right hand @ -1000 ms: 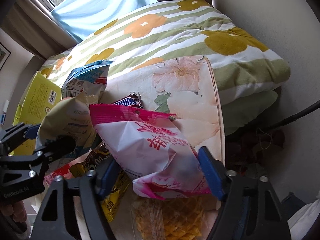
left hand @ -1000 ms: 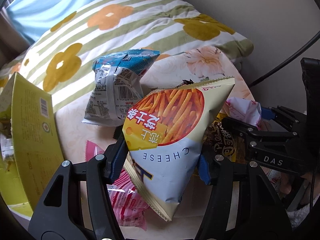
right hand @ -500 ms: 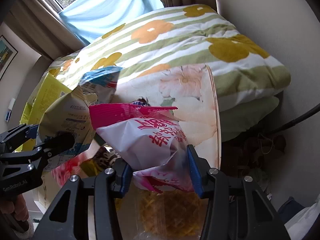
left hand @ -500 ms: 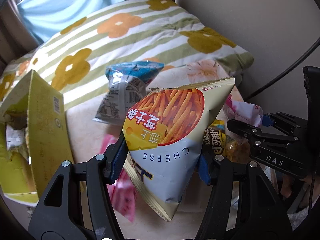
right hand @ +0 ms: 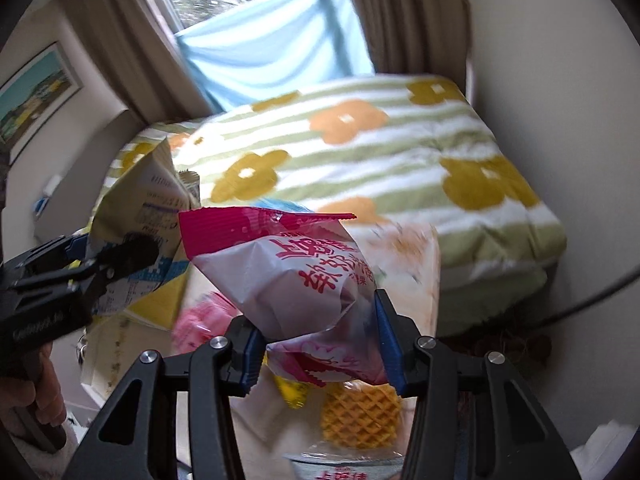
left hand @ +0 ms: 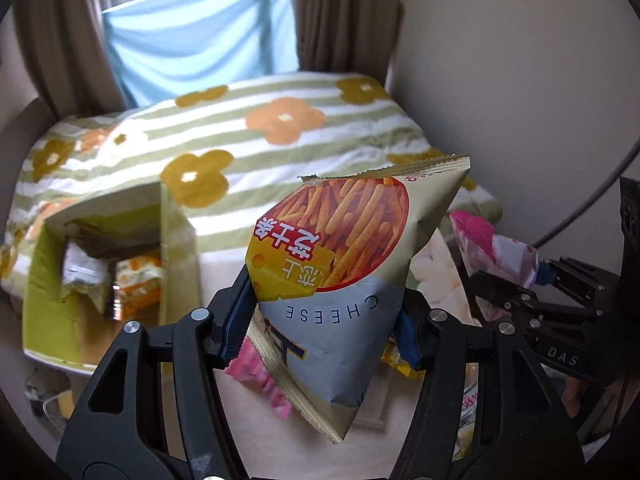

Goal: Organize snacks
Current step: 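Carry both held packets over the yellow-green box, then open both tools to drop the packets into the box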

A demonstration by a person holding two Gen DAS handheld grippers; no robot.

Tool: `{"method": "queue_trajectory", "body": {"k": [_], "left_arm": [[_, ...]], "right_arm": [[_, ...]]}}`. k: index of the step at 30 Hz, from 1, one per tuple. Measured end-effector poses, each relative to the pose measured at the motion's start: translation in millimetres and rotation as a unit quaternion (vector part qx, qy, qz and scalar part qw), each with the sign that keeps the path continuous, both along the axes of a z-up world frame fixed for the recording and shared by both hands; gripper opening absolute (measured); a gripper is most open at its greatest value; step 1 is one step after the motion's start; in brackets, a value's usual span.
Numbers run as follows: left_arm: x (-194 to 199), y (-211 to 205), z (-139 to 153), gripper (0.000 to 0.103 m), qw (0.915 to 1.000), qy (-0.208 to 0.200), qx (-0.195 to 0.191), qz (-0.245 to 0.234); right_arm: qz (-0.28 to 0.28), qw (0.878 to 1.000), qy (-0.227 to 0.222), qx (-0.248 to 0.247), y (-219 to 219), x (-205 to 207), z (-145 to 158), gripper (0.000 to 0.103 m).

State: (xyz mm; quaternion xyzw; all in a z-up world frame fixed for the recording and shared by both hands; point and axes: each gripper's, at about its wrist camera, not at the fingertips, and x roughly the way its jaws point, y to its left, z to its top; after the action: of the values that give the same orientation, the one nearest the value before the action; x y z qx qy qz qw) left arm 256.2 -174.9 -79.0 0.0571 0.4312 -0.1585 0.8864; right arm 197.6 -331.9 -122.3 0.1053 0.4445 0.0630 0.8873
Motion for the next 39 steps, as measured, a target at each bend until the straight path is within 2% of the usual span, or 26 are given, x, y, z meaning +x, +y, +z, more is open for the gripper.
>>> {"method": "queue_trajectory", "body": {"k": [5, 10, 15, 20, 29, 35, 37, 38, 39], "left_arm": [[-1, 49, 31, 0.057, 0.9983, -0.031, -0.005, 0.05], [2, 114, 43, 0.057, 0.9934, -0.049, -0.013, 0.102], [9, 186, 41, 0.057, 0.9892, -0.052, -0.017, 0.136], [28, 263, 18, 0.057, 0.9872, -0.015, -0.02, 0.157], [69, 359, -41, 0.057, 0.9889, 0.056, -0.008, 0.138], [91, 377, -75, 0.057, 0.9915, 0.088, 0.011, 0.095], [95, 376, -83, 0.057, 0.9929, 0.093, 0.005, 0.075], [96, 375, -85, 0.062, 0.9938, 0.092, 0.0, 0.063], [96, 373, -87, 0.077, 0.9945, 0.09, 0.001, 0.055]], "right_arm": [[0.047, 0.998, -0.036, -0.011, 34, 5, 32, 0.045], [0.095, 0.994, -0.052, -0.011, 81, 22, 47, 0.045], [0.136, 0.988, -0.068, -0.013, 143, 48, 50, 0.045], [0.156, 0.986, -0.061, -0.004, 208, 72, 45, 0.045], [0.146, 0.989, -0.011, 0.004, 313, 104, 8, 0.045], [0.11, 0.994, 0.021, 0.003, 349, 112, -11, 0.045], [0.1, 0.994, 0.032, -0.001, 353, 113, -17, 0.045], [0.097, 0.995, 0.037, -0.003, 356, 113, -19, 0.045], [0.093, 0.995, 0.042, -0.007, 357, 114, -21, 0.045]]}}
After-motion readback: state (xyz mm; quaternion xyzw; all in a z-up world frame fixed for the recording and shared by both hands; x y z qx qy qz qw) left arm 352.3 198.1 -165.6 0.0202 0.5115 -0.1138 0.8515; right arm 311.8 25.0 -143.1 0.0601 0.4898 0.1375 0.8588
